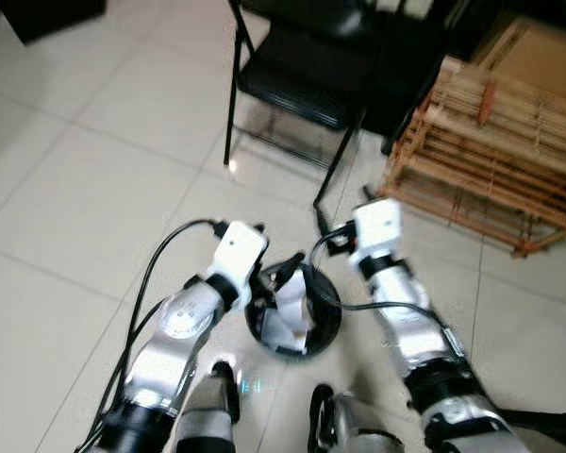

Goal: Picking trash to rubbish bin

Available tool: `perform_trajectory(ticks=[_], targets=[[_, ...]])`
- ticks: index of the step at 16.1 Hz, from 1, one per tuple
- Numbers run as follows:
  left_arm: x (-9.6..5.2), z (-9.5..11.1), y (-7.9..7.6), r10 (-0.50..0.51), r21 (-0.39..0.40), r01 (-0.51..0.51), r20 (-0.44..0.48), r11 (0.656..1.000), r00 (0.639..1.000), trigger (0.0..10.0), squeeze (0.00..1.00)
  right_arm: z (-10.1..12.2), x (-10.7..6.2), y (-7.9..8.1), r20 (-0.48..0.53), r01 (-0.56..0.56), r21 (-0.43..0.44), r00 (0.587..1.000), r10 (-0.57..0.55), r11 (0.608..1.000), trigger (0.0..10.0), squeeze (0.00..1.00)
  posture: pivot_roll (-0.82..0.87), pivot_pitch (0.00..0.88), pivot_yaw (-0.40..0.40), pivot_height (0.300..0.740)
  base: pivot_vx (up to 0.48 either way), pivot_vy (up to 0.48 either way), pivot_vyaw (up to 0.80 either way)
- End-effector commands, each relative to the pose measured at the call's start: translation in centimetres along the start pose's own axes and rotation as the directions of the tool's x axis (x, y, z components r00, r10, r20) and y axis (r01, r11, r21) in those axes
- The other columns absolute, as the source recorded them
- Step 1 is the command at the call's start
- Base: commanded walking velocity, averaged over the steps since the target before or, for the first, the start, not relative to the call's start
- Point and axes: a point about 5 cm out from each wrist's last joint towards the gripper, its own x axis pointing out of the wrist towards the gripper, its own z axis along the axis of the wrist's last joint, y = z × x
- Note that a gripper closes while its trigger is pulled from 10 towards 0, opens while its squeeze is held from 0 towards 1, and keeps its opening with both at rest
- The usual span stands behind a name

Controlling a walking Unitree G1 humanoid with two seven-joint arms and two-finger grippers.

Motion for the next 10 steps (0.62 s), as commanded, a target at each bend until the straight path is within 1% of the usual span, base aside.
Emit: perform_trajectory(ticks=[1,2,4,5,7,9,10], targets=[[0.6,0.0,-0.5,0.007,-0.006,-0.006,0.034,1.000,0.999,10.0,0.00,0.9,-0.4,-1.0,0.027,0.045,-0.019,0.999,-0.045,0.999,10.0,1.00,0.25,0.135,-0.083,0.740,0.000,0.000,0.00],[1.3,0.6,-0.3,0.035,-0.006,-0.035,0.076,0.999,0.996,10.0,0.00,2.2,-0.5,-1.7,0.069,0.071,-0.040,0.995,-0.068,0.997,10.0,1.00,0.24,0.121,-0.082,0.740,0.000,0.000,0.00],[2.1,1.5,0.1,0.080,-0.017,-0.078,0.128,0.997,0.989,10.0,0.00,3.9,-1.0,-2.4,0.122,0.102,-0.071,0.988,-0.093,0.992,10.0,1.00,0.21,0.097,-0.082,0.740,0.000,0.000,0.00],[2.4,1.9,0.3,0.099,-0.015,-0.098,0.152,0.995,0.983,10.0,0.00,4.5,-1.4,-2.7,0.136,0.118,-0.075,0.985,-0.107,0.990,10.0,1.00,0.20,0.089,-0.082,0.740,0.000,0.000,0.00],[3.3,2.7,0.8,0.153,-0.010,-0.155,0.197,0.988,0.968,10.0,0.00,6.0,-2.8,-3.2,0.152,0.155,-0.091,0.978,-0.140,0.984,10.0,1.00,0.17,0.073,-0.077,0.740,0.000,0.000,0.00],[3.8,3.2,0.9,0.164,-0.013,-0.165,0.222,0.986,0.961,10.0,0.00,6.8,-4.0,-3.6,0.152,0.188,-0.099,0.973,-0.172,0.977,10.0,0.98,0.15,0.065,-0.074,0.740,0.000,0.000,0.00],[4.0,3.4,0.8,0.168,-0.030,-0.166,0.230,0.986,0.959,10.0,0.00,7.2,-5.0,-4.0,0.147,0.222,-0.107,0.968,-0.205,0.969,10.0,0.00,0.14,0.060,-0.072,0.740,0.000,0.000,0.00]])
